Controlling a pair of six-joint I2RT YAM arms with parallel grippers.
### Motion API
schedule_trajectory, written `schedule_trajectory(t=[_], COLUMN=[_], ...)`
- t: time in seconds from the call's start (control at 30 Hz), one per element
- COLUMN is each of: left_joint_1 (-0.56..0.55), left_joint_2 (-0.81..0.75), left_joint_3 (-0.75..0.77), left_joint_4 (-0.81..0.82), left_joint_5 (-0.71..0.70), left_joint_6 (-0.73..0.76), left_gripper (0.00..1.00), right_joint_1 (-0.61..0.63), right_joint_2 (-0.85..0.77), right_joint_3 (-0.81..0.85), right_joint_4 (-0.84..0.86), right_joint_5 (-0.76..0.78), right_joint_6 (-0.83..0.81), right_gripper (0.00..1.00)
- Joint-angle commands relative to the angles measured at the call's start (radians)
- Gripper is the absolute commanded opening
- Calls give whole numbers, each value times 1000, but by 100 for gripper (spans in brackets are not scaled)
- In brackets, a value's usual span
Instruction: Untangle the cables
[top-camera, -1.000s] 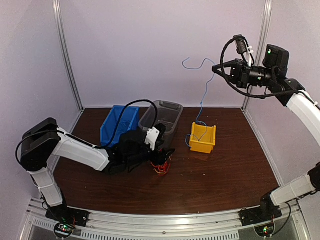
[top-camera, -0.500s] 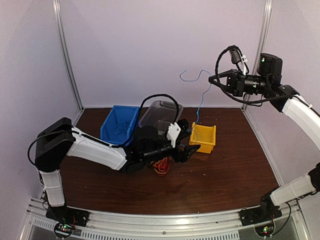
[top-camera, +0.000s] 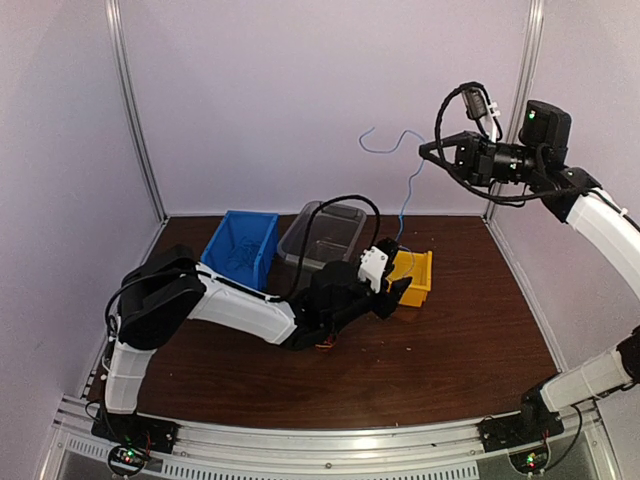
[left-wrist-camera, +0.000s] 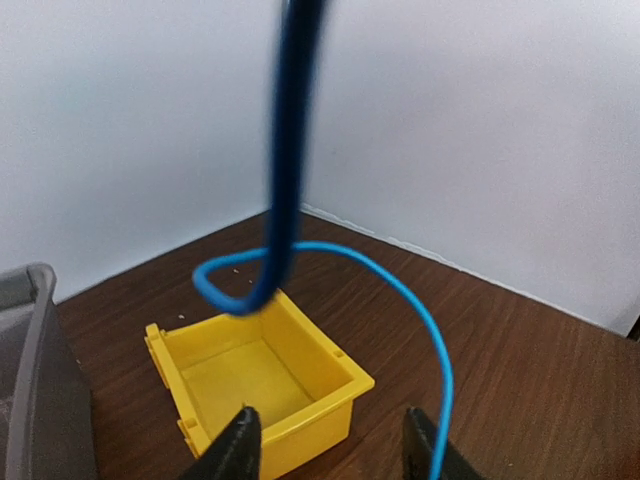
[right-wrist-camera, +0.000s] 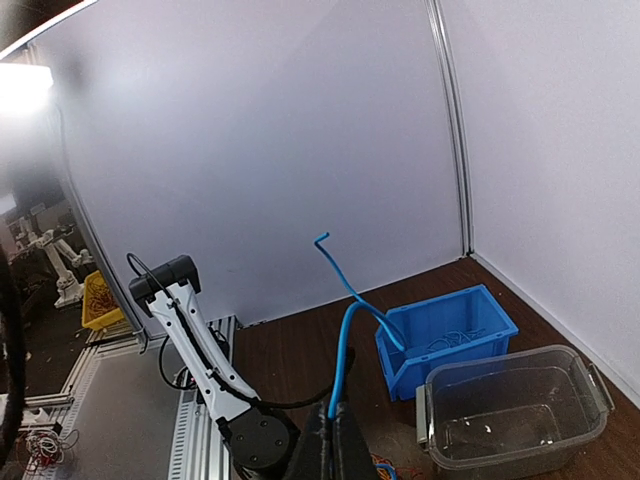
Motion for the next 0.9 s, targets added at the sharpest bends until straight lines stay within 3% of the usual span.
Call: schedule_trajectory(t=[0.0, 0.07, 0.1, 0.27, 0.4, 0.53, 0.73, 0.87], left_joint_1=[5, 5, 4, 5, 31, 57, 110, 177], left_joint_2=[7, -16, -41, -247, -447, -634, -840, -889], left_joint_3=[26, 1, -31, -238, -335, -421, -440, -392], left_joint_4=[65, 78, 96, 140, -32, -196, -290, -340], left_joint_5=[21, 34, 29, -67, -157, -239, -322, -310], left_joint_6=[31, 37, 36, 62, 87, 90, 138, 182], left_gripper=[26, 5, 0, 0, 0, 0, 0, 0], right_joint_1=[5, 1, -4, -60, -170, -224, -223, -224], right_joint_2=[-17, -19, -20, -22, -23, -9, -4, 1], right_joint_3=[23, 19, 18, -34, -93, -108, -185, -216], right_joint_4=[50, 45, 40, 19, 151, 159, 198, 263], right_joint_5=[-19, -11, -2, 87, 84, 127, 127, 107], right_joint_6=[28, 19, 9, -40, 70, 44, 45, 116], right_gripper=[0, 0, 0, 0, 0, 0, 0, 2])
